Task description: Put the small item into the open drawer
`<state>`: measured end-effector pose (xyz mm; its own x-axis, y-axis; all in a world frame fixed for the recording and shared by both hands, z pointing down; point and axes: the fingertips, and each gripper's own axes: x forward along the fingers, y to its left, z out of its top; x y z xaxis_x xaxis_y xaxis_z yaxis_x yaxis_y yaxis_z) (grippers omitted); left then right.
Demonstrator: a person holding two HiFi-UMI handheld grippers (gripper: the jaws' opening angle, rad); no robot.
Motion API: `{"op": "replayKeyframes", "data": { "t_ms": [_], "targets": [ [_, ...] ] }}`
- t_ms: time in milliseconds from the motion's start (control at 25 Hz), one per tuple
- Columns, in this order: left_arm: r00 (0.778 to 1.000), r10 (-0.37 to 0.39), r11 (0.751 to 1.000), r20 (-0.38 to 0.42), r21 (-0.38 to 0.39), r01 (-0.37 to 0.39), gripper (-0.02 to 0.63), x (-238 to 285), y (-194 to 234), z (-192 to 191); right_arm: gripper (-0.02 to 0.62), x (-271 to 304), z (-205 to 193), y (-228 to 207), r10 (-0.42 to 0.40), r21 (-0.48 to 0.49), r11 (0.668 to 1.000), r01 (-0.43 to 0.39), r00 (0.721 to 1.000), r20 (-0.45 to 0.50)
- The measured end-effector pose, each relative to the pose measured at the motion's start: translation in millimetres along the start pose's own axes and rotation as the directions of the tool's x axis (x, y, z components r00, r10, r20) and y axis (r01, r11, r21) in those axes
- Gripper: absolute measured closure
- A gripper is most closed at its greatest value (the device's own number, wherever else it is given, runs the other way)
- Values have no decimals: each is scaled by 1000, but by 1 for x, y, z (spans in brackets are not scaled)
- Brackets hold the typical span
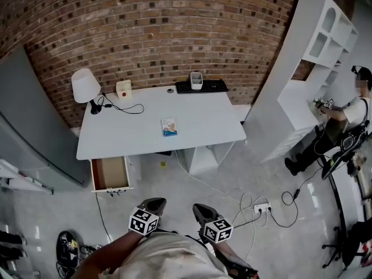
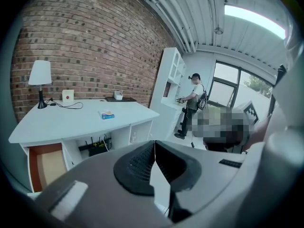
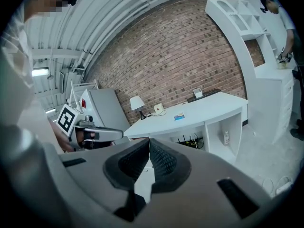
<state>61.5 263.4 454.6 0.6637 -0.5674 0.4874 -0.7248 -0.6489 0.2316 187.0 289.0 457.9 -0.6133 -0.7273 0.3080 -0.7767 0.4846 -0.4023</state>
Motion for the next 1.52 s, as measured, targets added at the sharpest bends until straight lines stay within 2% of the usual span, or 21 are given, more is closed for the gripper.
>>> {"op": "replayKeyframes", "data": {
  "t_ms": [280,520,840,1160,1520],
  "targets": [
    [999,25,1000,-24,-8,-25,598,-14,4,-10,589,2,-19,9,6,25,1000,-5,999,-47],
    [998,38,999,-49,-28,-39,598,-20,17,-21,589,13,-23,12,-4,42,999,6,999,-48],
    [998,-21,1000,-67,-11,20,598,-4,14,-15,589,16,-30,5,-40,67,997,46,996,-79],
    [998,-22,999,-59,-47,20,598,7,49,-8,589,48,-6,-1,-54,33,998,57,994,-94],
    [996,-73,997,-45,-29,72,598,37,90,26,589,86,26,-19,-109,10,994,111,989,-100]
  ]
}}
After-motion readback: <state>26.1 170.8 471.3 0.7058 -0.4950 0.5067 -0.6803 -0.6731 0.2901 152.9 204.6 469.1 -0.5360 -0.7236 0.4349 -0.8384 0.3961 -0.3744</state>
